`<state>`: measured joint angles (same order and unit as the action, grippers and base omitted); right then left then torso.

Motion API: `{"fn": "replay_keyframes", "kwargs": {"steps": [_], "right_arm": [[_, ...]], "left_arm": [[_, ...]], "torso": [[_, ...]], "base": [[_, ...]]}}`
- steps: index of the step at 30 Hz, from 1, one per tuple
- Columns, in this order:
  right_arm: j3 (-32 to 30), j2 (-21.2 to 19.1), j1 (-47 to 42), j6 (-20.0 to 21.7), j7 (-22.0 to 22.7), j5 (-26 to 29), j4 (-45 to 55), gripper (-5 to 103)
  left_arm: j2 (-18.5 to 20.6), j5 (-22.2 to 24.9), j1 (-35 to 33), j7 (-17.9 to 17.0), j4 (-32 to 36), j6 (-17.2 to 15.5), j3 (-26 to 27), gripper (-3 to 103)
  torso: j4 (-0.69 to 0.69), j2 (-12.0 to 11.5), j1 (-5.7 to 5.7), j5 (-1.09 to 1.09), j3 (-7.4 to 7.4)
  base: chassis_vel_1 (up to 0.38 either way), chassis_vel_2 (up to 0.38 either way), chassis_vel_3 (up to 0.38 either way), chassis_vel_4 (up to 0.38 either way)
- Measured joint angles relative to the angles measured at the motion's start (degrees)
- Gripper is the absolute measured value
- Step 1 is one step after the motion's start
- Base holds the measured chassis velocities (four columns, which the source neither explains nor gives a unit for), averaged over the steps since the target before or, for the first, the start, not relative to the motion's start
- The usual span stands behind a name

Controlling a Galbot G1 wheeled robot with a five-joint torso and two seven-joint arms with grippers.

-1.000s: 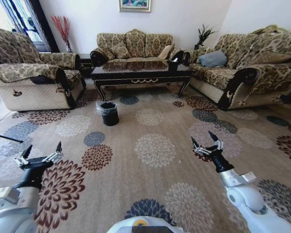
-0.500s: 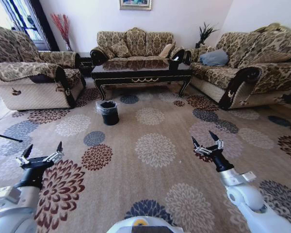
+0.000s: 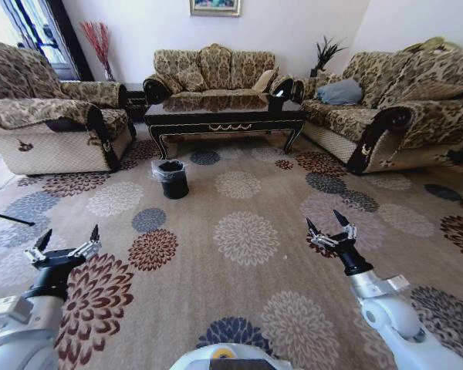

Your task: Move to the front of the table and pick up the trash from the floor, then place it into the trash bin.

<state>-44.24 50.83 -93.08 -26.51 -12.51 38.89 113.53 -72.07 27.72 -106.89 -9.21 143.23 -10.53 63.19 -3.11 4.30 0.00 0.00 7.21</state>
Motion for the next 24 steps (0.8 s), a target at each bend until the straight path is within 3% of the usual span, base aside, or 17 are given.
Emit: {"fn": "replay_keyframes", "kwargs": {"steps": [24], "right_arm": [[0.35, -0.48, 1.37, -0.68, -1.27, 0.14, -1.77, 100]], "left_arm": [[-0.46, -0.17, 0.86, 0.01, 0.00, 0.00, -0.62, 100]], "torso": [[0.00, 0.01, -0.01, -0.01, -0.02]], "base": [[0.015, -0.043, -0.011, 0.041]]}}
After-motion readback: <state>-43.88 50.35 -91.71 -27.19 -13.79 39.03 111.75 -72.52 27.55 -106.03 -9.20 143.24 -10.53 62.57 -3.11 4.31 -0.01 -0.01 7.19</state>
